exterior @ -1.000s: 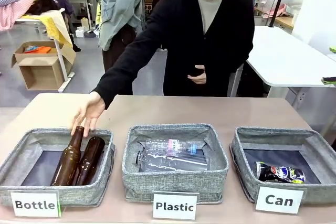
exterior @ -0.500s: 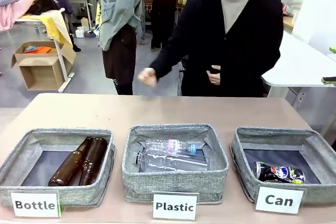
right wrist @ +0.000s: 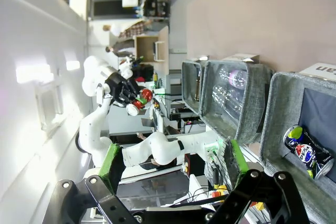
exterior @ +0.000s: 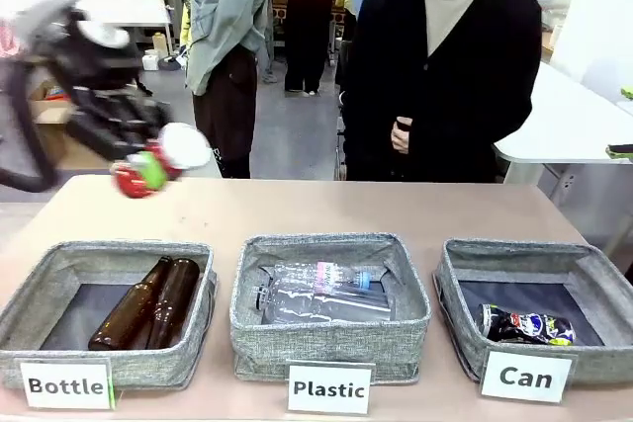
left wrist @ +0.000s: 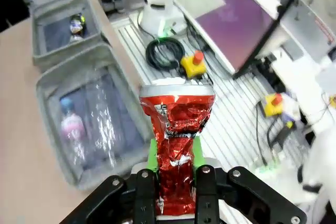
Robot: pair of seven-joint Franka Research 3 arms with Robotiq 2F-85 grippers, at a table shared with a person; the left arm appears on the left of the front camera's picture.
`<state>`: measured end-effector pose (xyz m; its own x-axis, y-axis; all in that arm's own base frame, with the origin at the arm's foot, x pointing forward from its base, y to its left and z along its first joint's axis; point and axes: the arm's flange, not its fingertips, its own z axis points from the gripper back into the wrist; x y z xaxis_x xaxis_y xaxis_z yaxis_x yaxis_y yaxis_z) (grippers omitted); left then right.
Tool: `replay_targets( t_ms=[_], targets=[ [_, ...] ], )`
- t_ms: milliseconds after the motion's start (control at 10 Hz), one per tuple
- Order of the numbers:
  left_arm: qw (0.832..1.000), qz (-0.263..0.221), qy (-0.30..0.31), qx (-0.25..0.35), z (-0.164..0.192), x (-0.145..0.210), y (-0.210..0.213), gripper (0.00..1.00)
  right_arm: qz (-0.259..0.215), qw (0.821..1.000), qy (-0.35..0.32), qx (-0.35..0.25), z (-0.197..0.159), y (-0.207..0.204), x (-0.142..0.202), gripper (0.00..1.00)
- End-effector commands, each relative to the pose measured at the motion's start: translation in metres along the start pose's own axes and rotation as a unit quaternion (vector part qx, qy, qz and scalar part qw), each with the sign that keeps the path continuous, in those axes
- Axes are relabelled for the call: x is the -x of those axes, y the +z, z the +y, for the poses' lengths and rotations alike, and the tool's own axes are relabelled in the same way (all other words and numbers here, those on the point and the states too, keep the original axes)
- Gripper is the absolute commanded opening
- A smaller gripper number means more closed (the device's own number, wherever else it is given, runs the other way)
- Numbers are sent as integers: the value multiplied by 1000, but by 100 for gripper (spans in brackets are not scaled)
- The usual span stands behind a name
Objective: Sort the can waste into the basket.
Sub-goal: Pick up the can waste from the table and place it in the right Fabric basket.
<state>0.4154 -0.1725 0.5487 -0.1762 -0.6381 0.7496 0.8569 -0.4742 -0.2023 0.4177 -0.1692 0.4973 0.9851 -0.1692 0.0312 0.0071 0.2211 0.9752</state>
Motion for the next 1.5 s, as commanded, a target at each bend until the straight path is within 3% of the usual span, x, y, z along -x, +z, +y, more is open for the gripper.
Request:
replay_targets(
  t_ms=[0, 100, 200, 400, 700, 900, 1000, 1100, 1200, 1400],
  targets=[
    [990, -100, 90, -30, 54, -33, -31, 0, 3, 1000, 10, 4, 0, 2, 2, 100],
    [983, -119, 138, -35, 89, -58, -70, 0, 3, 1000, 10, 4, 0, 2, 2, 100],
    [977, -104, 188, -8, 128, -82, -115, 0, 0, 1000, 0, 0, 0, 0, 0, 100],
    [969, -61, 238, -6, 184, -117, -194, 0, 0, 996, 21, 83, 21, 38, 55, 100],
    [981, -81, 170, -35, 226, -188, -275, 0, -50, 984, 15, 171, 7, 107, 133, 100],
    [984, -70, 150, -60, 236, -207, -332, 0, -83, 974, 17, 211, -22, 135, 170, 100],
    [985, -64, 127, -101, 240, -211, -354, 0, -90, 967, 28, 236, -33, 144, 184, 100],
    [985, -51, 122, -108, 250, -211, -368, 0, -110, 968, 47, 220, -41, 152, 196, 100],
    [984, -46, 103, -135, 260, -210, -374, 0, -81, 974, 12, 213, -20, 152, 184, 100],
    [983, -27, 74, -163, 273, -210, -380, 0, -81, 974, 12, 213, -20, 152, 184, 100]
  ],
)
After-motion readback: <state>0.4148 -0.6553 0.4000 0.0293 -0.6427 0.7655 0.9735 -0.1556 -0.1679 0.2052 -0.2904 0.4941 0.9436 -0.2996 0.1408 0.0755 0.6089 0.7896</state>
